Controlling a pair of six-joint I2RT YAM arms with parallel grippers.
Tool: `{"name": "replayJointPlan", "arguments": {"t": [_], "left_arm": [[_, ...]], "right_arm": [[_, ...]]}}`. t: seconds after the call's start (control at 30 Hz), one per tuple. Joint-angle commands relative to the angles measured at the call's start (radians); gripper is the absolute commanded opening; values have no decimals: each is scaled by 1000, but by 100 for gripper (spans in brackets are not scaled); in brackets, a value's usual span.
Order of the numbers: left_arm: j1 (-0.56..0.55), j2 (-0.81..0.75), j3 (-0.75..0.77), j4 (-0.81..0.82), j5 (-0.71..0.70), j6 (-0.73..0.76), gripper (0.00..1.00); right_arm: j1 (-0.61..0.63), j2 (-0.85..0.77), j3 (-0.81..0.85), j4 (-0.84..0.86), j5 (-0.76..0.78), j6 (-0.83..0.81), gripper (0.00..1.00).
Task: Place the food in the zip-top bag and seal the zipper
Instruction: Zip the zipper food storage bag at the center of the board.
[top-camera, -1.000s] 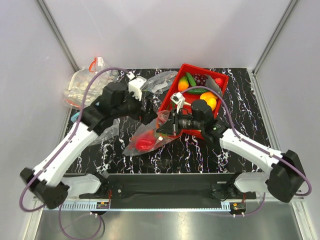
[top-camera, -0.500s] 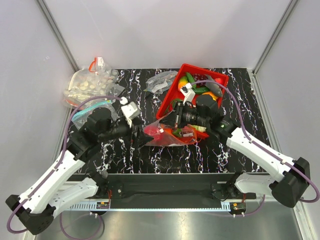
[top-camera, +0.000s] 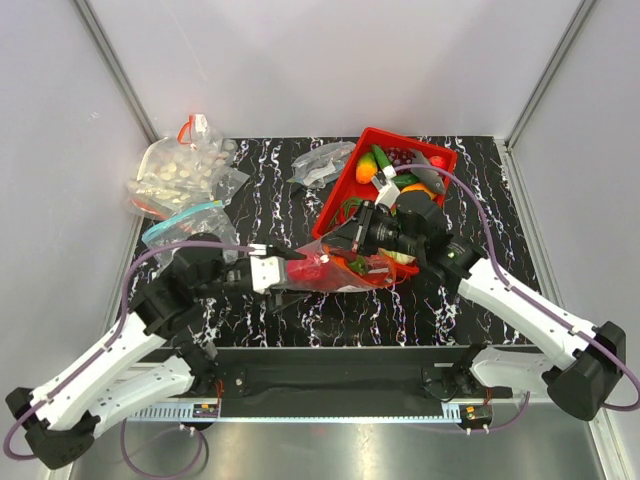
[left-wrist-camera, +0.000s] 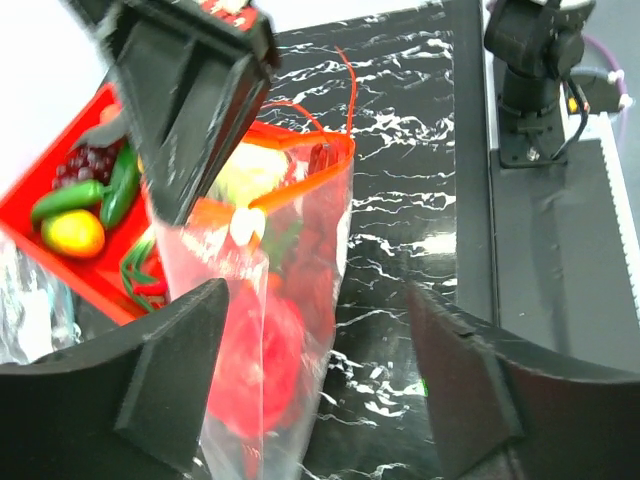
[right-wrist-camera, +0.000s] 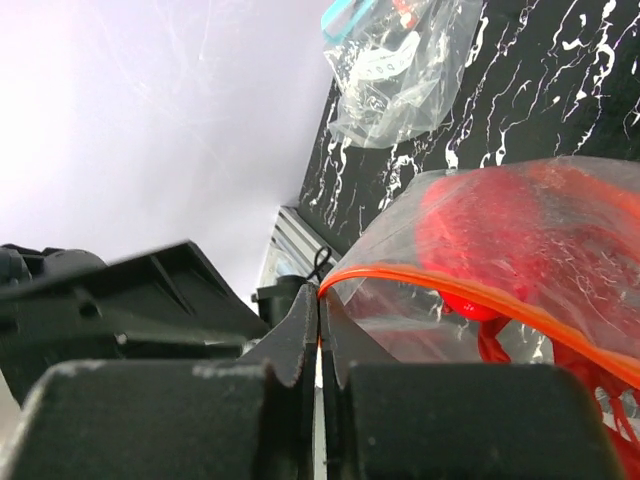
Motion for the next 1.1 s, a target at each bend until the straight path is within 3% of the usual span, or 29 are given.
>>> {"name": "replayJointPlan", "arguments": {"t": [0.0,0.23,0.43,0.5,0.6,0.7,1.0,1.07], "left_arm": [[-58,78,83,-5,-50,133,70],[-124,183,121,-12,-249,209,60],[-132,164,92,49,-418,184,40],[-130,144,72,92,-423,178,44],[-132,105,43,132,-412,192,71],[-133,95,31,129,-418,219,77],[-141,144,32,118,-361,209,67],[-141,153,26,130,-360,199,61]], "right_arm": [[7,-48,33,60,31,70,0],[7,-79,-5,104,38,125,0],[7,-73,-13,117,12,133,0],[7,-71,-18,118,8,136,0],[7,-71,-24,123,11,141,0],[9,-71,-22,130,8,148,0],[7,-56,-15,147,-1,165,0],[7,-60,-16,152,0,168,0]]}}
